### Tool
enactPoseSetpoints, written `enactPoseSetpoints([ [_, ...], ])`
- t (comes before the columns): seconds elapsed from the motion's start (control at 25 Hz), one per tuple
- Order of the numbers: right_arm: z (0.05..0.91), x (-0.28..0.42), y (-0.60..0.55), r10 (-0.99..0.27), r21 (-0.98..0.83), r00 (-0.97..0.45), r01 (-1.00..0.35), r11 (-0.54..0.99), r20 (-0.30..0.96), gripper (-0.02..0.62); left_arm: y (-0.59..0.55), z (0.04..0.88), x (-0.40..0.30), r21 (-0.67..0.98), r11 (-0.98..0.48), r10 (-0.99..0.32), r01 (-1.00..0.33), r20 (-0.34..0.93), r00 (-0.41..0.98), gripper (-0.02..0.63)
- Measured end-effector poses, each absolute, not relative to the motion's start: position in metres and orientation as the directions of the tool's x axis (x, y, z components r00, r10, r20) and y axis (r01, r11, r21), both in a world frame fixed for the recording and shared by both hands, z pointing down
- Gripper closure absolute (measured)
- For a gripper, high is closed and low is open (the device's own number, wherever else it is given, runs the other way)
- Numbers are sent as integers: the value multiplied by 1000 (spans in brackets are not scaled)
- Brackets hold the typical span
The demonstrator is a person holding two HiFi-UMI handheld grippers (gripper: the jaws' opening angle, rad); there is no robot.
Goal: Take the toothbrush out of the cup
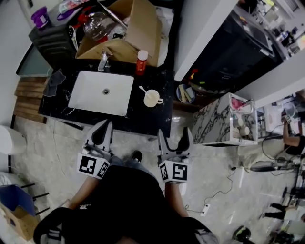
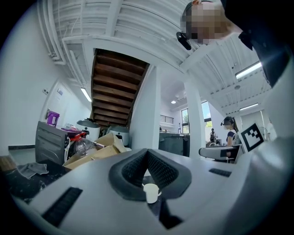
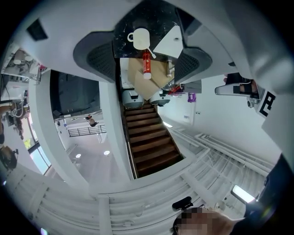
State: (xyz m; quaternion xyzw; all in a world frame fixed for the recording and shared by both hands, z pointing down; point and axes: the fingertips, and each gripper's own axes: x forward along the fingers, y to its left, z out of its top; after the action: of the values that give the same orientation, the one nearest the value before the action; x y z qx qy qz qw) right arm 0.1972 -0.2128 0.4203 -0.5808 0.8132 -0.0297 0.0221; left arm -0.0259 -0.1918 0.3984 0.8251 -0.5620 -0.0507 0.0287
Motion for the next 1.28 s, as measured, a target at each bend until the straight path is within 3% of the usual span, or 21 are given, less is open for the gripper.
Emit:
enactPoseSetpoints([
  [0.68, 507, 125, -312, -876, -5, -456, -887, 461, 156, 195, -221, 422, -74, 120, -289, -957, -950, 3, 292, 602],
  [1.28, 591, 91, -385, -819, 41, -477, -857, 514, 319, 198, -221, 430, -113, 126, -177, -983, -976, 32, 183, 603],
])
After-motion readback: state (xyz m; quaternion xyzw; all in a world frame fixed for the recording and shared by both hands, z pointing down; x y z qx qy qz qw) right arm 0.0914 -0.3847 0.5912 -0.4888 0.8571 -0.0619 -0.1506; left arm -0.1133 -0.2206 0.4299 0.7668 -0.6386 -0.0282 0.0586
